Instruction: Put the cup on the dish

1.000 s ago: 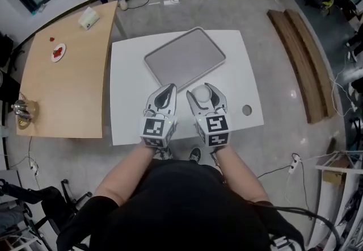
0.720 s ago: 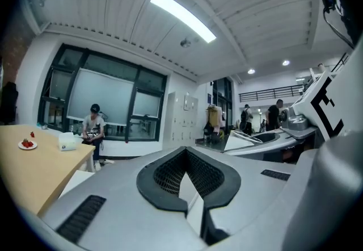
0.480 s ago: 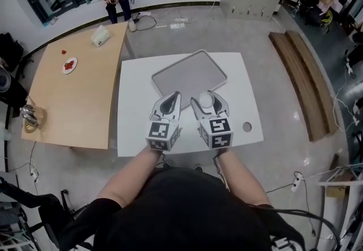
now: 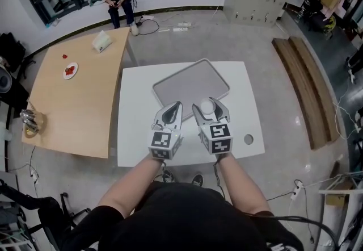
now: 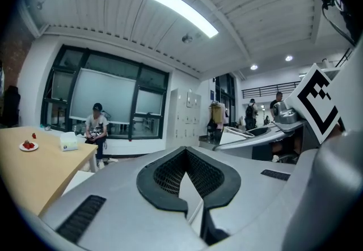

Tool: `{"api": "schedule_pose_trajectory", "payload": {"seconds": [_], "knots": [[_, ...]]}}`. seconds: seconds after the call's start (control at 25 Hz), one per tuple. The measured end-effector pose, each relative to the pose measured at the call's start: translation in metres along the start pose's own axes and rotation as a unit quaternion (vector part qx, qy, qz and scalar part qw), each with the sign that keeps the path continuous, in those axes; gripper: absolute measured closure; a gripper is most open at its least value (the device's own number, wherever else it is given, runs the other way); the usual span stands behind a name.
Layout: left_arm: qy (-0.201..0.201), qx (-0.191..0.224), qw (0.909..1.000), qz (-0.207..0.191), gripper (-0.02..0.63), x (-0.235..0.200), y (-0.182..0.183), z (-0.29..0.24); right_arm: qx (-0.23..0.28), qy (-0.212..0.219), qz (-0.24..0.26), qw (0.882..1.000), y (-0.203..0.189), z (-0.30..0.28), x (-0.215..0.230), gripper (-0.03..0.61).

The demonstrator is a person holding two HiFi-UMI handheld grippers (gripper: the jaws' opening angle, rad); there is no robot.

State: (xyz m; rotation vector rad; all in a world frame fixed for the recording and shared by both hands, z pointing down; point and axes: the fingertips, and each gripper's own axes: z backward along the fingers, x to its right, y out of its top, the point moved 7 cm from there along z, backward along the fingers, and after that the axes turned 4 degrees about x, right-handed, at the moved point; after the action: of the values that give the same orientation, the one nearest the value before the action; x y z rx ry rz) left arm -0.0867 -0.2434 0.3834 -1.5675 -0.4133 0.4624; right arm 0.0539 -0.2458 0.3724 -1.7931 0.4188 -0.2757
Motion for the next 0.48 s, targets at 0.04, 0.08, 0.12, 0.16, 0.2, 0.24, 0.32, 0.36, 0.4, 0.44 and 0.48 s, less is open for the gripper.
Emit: {"api": "schedule_pose_trajectory", "payload": {"seconds": [0.04, 0.08, 0.12, 0.16, 0.2, 0.24, 0.32, 0.36, 0.4, 0.44, 0.48], "knots": [[0.002, 0.000, 1.0000, 0.002, 0.607, -0.002, 0.000, -0.004, -0.001, -0.001, 0.000, 1.000, 0.000, -0.005, 0.003, 0.322], [0.003, -0.001, 1.0000, 0.002, 0.607, -0.003, -0.002, -0.009, -0.002, -0.002, 0.001, 1.000, -0.001, -0.011, 0.006, 0.322], [0.004, -0.002, 1.0000, 0.002, 0.607, -0.005, -0.004, -0.015, -0.004, -0.001, 0.001, 1.000, -0.001, -0.017, 0.009, 0.322], [0.004, -0.003, 1.0000, 0.002, 0.607, -0.008, -0.007, -0.021, -0.005, 0.000, 0.001, 1.000, -0.002, -0.023, 0.012, 0.322], [0.005, -0.005, 1.0000, 0.003, 0.607, -0.011, -0.007, -0.028, -0.005, 0.000, 0.000, 1.000, -0.002, -0.030, 0.015, 0.322], [0.007, -0.008, 0.9999, 0.006, 0.607, -0.014, -0.005, -0.034, -0.007, -0.002, 0.000, 1.000, -0.002, -0.037, 0.018, 0.322], [0.012, -0.014, 0.9998, 0.008, 0.607, -0.023, -0.006, -0.048, -0.011, -0.005, 0.000, 1.000, -0.005, -0.051, 0.024, 0.322], [0.014, -0.015, 0.9998, 0.006, 0.607, -0.028, -0.012, -0.054, -0.014, -0.006, -0.001, 1.000, -0.008, -0.059, 0.027, 0.322], [0.016, -0.016, 0.9997, 0.005, 0.607, -0.032, -0.018, -0.060, -0.017, -0.005, 0.000, 1.000, -0.012, -0.066, 0.029, 0.322], [0.016, -0.019, 0.9997, 0.006, 0.607, -0.035, -0.023, -0.066, -0.019, -0.005, 0.001, 1.000, -0.015, -0.073, 0.031, 0.322], [0.015, -0.022, 0.9996, 0.010, 0.607, -0.038, -0.027, -0.072, -0.021, -0.005, 0.001, 1.000, -0.019, -0.081, 0.034, 0.322]]}}
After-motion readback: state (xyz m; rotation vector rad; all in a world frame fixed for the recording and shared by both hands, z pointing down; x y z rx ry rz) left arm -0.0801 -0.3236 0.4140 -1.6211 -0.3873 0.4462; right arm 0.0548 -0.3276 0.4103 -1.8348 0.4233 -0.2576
